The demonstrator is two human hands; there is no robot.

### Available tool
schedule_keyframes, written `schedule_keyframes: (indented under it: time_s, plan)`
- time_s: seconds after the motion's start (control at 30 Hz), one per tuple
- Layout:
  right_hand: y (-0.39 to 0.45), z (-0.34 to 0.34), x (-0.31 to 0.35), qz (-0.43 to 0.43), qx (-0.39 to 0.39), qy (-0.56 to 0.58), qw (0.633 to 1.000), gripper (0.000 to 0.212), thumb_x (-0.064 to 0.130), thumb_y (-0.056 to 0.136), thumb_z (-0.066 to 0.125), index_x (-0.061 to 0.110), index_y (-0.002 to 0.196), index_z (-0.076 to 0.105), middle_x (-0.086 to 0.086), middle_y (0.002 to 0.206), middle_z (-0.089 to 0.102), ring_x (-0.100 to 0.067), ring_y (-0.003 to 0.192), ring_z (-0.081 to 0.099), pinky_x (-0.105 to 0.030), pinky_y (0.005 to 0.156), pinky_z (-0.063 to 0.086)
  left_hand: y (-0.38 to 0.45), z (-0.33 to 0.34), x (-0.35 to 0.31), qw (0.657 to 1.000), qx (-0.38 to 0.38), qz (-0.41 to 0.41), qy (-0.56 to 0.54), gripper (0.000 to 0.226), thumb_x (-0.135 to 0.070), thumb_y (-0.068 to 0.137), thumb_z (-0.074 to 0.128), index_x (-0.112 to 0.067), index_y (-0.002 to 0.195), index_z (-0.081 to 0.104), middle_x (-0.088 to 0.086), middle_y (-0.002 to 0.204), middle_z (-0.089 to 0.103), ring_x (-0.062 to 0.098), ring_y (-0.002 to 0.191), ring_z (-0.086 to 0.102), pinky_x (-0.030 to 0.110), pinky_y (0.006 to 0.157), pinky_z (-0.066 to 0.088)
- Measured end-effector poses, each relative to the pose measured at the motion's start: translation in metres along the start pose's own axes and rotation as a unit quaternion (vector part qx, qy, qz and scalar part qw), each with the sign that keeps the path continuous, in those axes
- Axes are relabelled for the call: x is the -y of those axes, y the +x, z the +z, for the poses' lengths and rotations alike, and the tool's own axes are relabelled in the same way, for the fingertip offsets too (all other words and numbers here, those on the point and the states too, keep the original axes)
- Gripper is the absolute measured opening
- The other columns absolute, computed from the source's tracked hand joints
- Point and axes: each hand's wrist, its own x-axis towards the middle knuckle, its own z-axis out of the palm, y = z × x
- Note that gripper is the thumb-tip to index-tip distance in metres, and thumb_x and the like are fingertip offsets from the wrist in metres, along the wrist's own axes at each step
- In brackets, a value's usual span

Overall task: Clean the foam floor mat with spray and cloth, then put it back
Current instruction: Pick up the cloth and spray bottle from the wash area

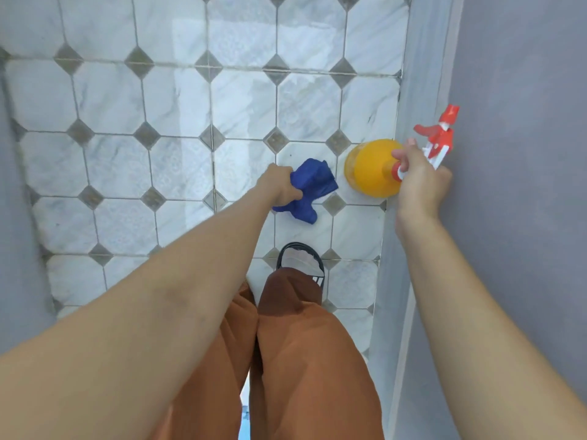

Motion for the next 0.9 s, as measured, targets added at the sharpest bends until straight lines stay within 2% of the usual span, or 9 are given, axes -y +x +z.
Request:
schedule_keyframes:
  time_s: [0.17, 0.27, 0.37, 0.47, 0.53, 0.63, 0.7, 0.77, 0.9]
  plan:
    - [-0.054, -0.017, 0.063, 0.013, 0.025, -0.034, 0.999, 0.023, 0.032, 0.086, 0.065, 0.022, 0.066, 0.064, 0.010, 0.073, 0.068, -0.002, 0.067, 0.054, -0.019, 0.062, 0.038, -0.088, -0.073, -0.013, 0.964, -0.005, 0.003, -0.265, 0.015, -0.014, 0.082, 0.063, -0.013, 0.094, 0.055, 0.004, 0.096, 0.058, 0.020, 0.086, 0.053, 0.025, 0.068, 0.043]
    - [-0.108, -0.032, 0.135, 0.001, 0.047, -0.047, 0.998, 0.025, 0.029, 0.087, 0.066, 0.021, 0.064, 0.063, 0.008, 0.070, 0.064, -0.004, 0.066, 0.052, -0.011, 0.055, 0.038, -0.158, -0.145, -0.024, 0.935, -0.020, 0.006, -0.354, 0.020, -0.013, 0.080, 0.066, -0.008, 0.099, 0.064, 0.004, 0.094, 0.064, 0.019, 0.088, 0.058, 0.025, 0.072, 0.046]
    - [-0.169, -0.053, 0.223, -0.030, 0.099, -0.051, 0.993, 0.024, 0.023, 0.087, 0.065, 0.016, 0.065, 0.066, -0.004, 0.074, 0.063, -0.012, 0.068, 0.053, -0.022, 0.062, 0.040, -0.243, -0.231, -0.043, 0.916, -0.047, 0.030, -0.398, 0.020, -0.011, 0.079, 0.068, -0.006, 0.097, 0.066, 0.006, 0.090, 0.069, 0.021, 0.088, 0.063, 0.030, 0.079, 0.049]
    - [-0.231, -0.076, 0.326, -0.075, 0.149, -0.035, 0.985, 0.015, 0.018, 0.087, 0.066, 0.011, 0.074, 0.069, -0.010, 0.083, 0.066, -0.020, 0.078, 0.057, -0.028, 0.068, 0.041, -0.339, -0.321, -0.071, 0.900, -0.065, 0.060, -0.427, 0.024, -0.018, 0.076, 0.070, -0.007, 0.097, 0.066, 0.003, 0.089, 0.070, 0.018, 0.087, 0.064, 0.024, 0.074, 0.048]
    - [-0.274, -0.089, 0.398, -0.123, 0.191, -0.037, 0.973, 0.010, 0.016, 0.083, 0.069, 0.010, 0.077, 0.064, -0.005, 0.082, 0.065, -0.020, 0.081, 0.058, -0.027, 0.071, 0.042, -0.400, -0.378, -0.087, 0.892, -0.076, 0.077, -0.440, 0.031, -0.026, 0.074, 0.072, -0.009, 0.100, 0.066, 0.002, 0.092, 0.072, 0.016, 0.089, 0.066, 0.023, 0.073, 0.048]
    - [-0.331, -0.094, 0.502, -0.228, 0.250, -0.084, 0.937, 0.022, 0.005, 0.083, 0.070, 0.016, 0.076, 0.053, 0.003, 0.086, 0.064, -0.021, 0.086, 0.059, -0.029, 0.072, 0.043, -0.474, -0.454, -0.108, 0.868, -0.129, 0.083, -0.472, 0.049, -0.051, 0.069, 0.073, -0.011, 0.096, 0.068, 0.004, 0.094, 0.073, 0.018, 0.090, 0.068, 0.027, 0.075, 0.051]
    - [-0.356, -0.090, 0.566, -0.307, 0.244, -0.112, 0.913, 0.020, 0.013, 0.079, 0.073, 0.021, 0.086, 0.056, 0.005, 0.090, 0.063, -0.021, 0.085, 0.059, -0.033, 0.071, 0.044, -0.508, -0.503, -0.121, 0.832, -0.180, 0.093, -0.516, 0.047, -0.056, 0.077, 0.066, -0.009, 0.086, 0.067, 0.007, 0.089, 0.069, 0.020, 0.082, 0.065, 0.029, 0.072, 0.049]
    - [-0.373, -0.086, 0.624, -0.370, 0.225, -0.105, 0.895, 0.020, 0.025, 0.070, 0.066, 0.024, 0.087, 0.056, 0.003, 0.087, 0.062, -0.022, 0.082, 0.059, -0.038, 0.076, 0.046, -0.536, -0.550, -0.135, 0.793, -0.209, 0.114, -0.560, 0.037, -0.043, 0.090, 0.060, -0.007, 0.085, 0.064, 0.013, 0.093, 0.065, 0.022, 0.078, 0.061, 0.030, 0.073, 0.048]
    - [-0.387, -0.069, 0.726, -0.410, 0.225, -0.027, 0.883, 0.016, 0.018, 0.067, 0.060, 0.030, 0.076, 0.057, 0.000, 0.087, 0.065, -0.025, 0.085, 0.061, -0.045, 0.084, 0.049, -0.565, -0.641, -0.163, 0.752, -0.239, 0.146, -0.596, 0.059, -0.045, 0.086, 0.065, 0.006, 0.112, 0.057, 0.021, 0.108, 0.065, 0.030, 0.090, 0.065, 0.035, 0.075, 0.053]
